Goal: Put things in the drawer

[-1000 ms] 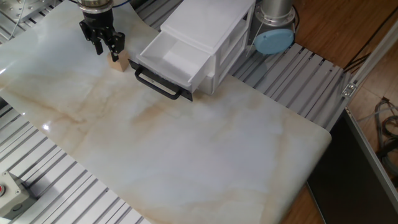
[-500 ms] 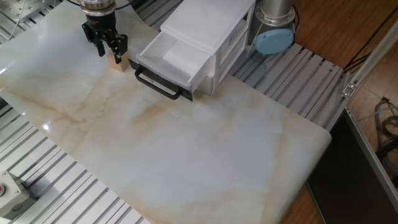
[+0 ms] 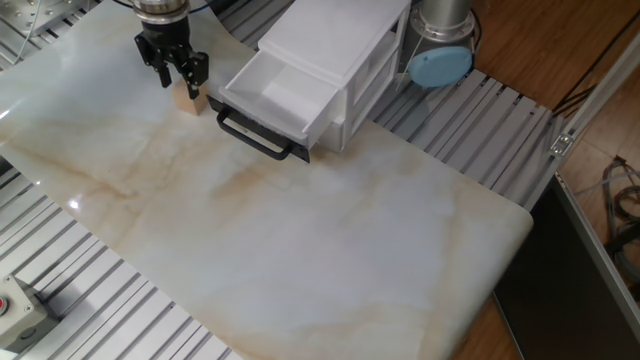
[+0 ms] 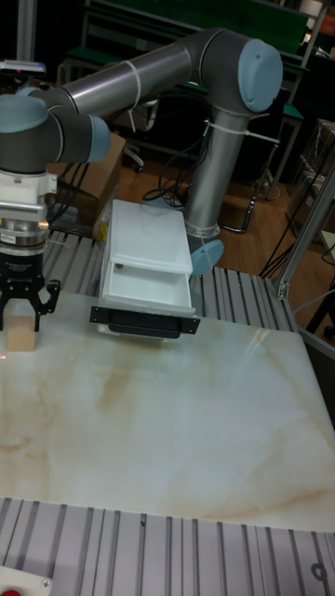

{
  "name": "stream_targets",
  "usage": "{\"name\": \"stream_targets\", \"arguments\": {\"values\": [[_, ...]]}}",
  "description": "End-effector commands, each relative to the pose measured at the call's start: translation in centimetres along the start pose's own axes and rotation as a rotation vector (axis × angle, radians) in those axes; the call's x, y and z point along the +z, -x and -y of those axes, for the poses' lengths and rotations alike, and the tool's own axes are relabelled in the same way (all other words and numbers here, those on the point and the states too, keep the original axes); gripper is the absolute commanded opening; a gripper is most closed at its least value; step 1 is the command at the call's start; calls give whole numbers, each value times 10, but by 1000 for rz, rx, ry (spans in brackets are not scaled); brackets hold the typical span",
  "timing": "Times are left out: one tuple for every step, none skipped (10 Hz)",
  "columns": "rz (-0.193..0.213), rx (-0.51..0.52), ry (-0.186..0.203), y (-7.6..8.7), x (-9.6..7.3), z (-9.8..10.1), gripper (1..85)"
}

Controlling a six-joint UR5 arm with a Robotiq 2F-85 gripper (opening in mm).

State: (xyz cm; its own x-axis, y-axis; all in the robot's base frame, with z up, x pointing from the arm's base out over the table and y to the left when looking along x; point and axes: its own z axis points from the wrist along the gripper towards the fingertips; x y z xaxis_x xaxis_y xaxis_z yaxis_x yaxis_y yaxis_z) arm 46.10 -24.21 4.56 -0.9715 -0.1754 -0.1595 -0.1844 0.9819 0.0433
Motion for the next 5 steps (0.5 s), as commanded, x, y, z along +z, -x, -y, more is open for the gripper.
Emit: {"name": "stream_targets", "arguments": {"values": [[6,2,4,-2,-4,-3,583],[9,3,7,-2,-3,-4,583],[11,-2,8,-4,-1,-3,583],[11,-5,8,-6,0,0,583],[13,-6,10,-8,1,2,583]]}}
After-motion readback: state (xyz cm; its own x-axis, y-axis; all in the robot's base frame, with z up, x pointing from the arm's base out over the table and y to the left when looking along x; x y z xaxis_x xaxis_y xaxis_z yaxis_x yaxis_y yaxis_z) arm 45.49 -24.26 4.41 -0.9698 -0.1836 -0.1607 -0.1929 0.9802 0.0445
